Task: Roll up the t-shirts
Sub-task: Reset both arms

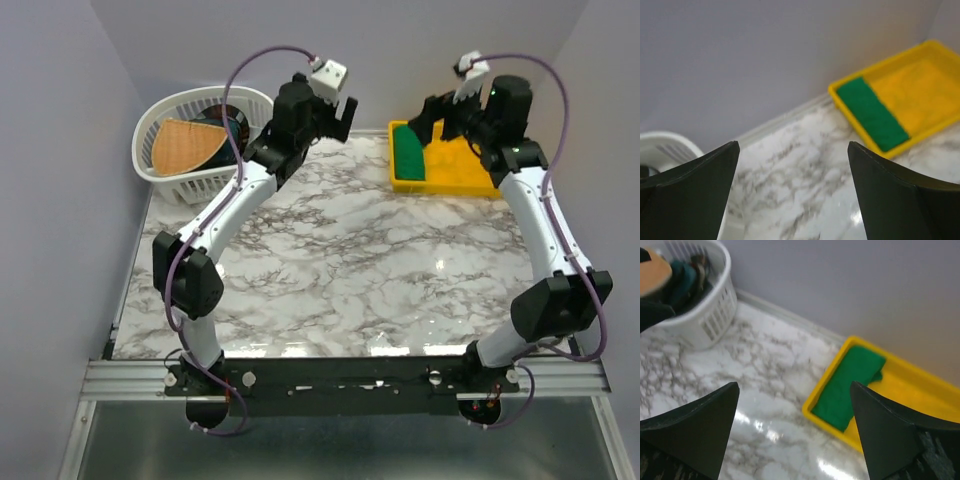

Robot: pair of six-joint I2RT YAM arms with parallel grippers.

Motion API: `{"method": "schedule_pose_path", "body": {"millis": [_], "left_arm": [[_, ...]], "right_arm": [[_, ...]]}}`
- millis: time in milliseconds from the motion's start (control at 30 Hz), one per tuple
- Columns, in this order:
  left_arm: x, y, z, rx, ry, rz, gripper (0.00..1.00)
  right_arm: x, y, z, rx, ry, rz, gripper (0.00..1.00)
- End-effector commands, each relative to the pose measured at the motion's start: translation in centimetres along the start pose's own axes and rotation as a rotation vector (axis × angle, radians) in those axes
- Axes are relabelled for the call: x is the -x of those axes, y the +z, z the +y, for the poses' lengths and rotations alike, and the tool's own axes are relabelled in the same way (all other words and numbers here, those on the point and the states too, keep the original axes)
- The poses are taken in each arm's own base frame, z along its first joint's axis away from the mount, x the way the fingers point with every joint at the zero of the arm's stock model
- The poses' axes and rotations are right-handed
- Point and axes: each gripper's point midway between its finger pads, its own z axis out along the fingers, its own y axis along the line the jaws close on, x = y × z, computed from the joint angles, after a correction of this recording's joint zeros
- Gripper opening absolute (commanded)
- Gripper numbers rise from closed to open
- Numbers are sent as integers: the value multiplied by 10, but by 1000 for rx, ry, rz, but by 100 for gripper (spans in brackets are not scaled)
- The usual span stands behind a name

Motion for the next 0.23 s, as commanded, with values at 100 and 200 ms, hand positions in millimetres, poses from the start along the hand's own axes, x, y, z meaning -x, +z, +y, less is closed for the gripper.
{"method": "schedule_pose_path", "body": {"millis": [100,200], "left_arm": [[39,-26,-13,-36,50,-284,99],[-69,-30,-31,-113,57,-12,99]], "right_arm": [[11,-19,23,52,-13,-69,100],[-99,-21,41,101,57,116,100]]}}
